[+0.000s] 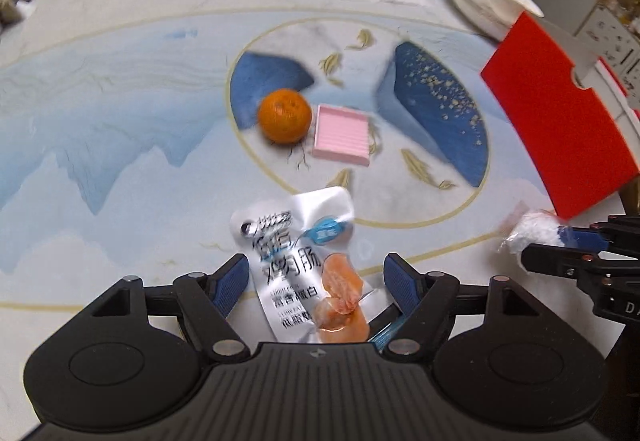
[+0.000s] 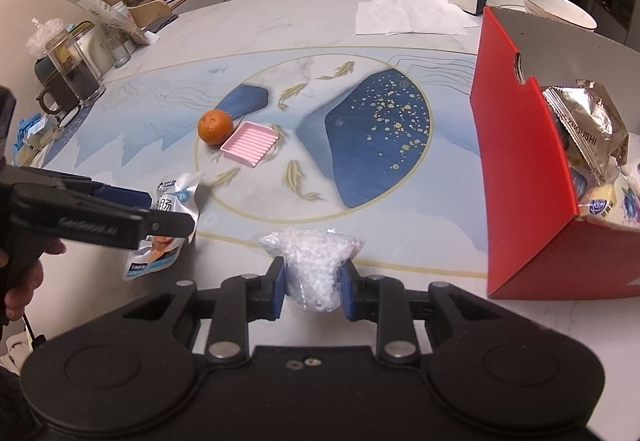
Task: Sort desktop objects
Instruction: 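Carry the sausage pack and the bead bag toward the red shoebox with both tools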
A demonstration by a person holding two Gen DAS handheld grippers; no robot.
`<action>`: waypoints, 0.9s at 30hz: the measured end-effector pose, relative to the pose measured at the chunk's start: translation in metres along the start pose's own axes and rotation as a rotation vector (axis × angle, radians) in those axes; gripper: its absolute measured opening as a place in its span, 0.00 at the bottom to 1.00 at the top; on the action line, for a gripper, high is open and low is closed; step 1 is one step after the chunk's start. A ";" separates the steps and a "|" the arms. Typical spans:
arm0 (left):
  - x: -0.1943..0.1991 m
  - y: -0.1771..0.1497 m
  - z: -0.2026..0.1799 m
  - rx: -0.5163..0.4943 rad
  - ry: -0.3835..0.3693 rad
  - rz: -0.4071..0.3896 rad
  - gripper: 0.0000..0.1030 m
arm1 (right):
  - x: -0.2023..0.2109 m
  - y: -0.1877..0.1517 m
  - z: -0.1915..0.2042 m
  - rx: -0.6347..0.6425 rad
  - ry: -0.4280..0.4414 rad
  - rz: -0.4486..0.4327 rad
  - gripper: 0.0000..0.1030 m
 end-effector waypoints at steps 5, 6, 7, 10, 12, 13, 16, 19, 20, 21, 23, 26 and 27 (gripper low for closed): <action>-0.004 -0.001 -0.010 -0.047 0.041 -0.001 0.77 | 0.000 0.001 -0.007 0.002 0.006 0.004 0.25; -0.005 0.000 -0.012 -0.068 0.061 -0.008 0.77 | 0.000 0.001 -0.007 0.004 0.008 0.005 0.25; -0.007 0.001 -0.014 -0.091 0.086 -0.016 0.77 | 0.000 0.001 -0.008 0.005 0.009 0.006 0.25; -0.011 0.002 -0.016 -0.132 0.120 -0.042 0.77 | 0.000 0.002 -0.009 0.010 0.012 0.009 0.25; -0.011 0.002 -0.017 -0.132 0.122 -0.052 0.77 | 0.000 0.002 -0.010 0.012 0.014 0.011 0.25; -0.011 0.002 -0.016 -0.131 0.120 -0.058 0.77 | 0.000 0.002 -0.010 0.013 0.014 0.012 0.25; -0.009 0.003 -0.015 -0.128 0.126 -0.080 0.61 | -0.001 0.000 -0.012 0.012 0.013 0.019 0.25; -0.008 0.005 -0.015 -0.123 0.118 -0.084 0.55 | 0.000 -0.001 -0.012 0.013 0.012 0.022 0.25; -0.008 0.005 -0.015 -0.127 0.118 -0.087 0.52 | 0.001 -0.001 -0.012 0.014 0.011 0.022 0.25; -0.007 0.005 -0.015 -0.134 0.111 -0.093 0.50 | 0.001 -0.001 -0.013 0.016 0.010 0.022 0.25; -0.003 0.005 -0.018 -0.148 0.095 -0.106 0.45 | 0.002 0.000 -0.012 0.016 0.008 0.019 0.25; -0.002 0.005 -0.017 -0.138 0.071 -0.107 0.44 | 0.005 0.001 -0.012 0.021 0.004 0.014 0.25; -0.001 0.005 -0.016 -0.134 0.067 -0.109 0.44 | 0.006 0.002 -0.012 0.021 0.002 0.013 0.25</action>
Point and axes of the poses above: each gripper's, at about its wrist camera, not at the fingertips, and x roughly against the way its jaws point, z to its left, y to its top, the point moved 3 cm from there along -x, roughly the way its jaws point, and after that the axes turned 1 degree about y, right-handed, at the moved point
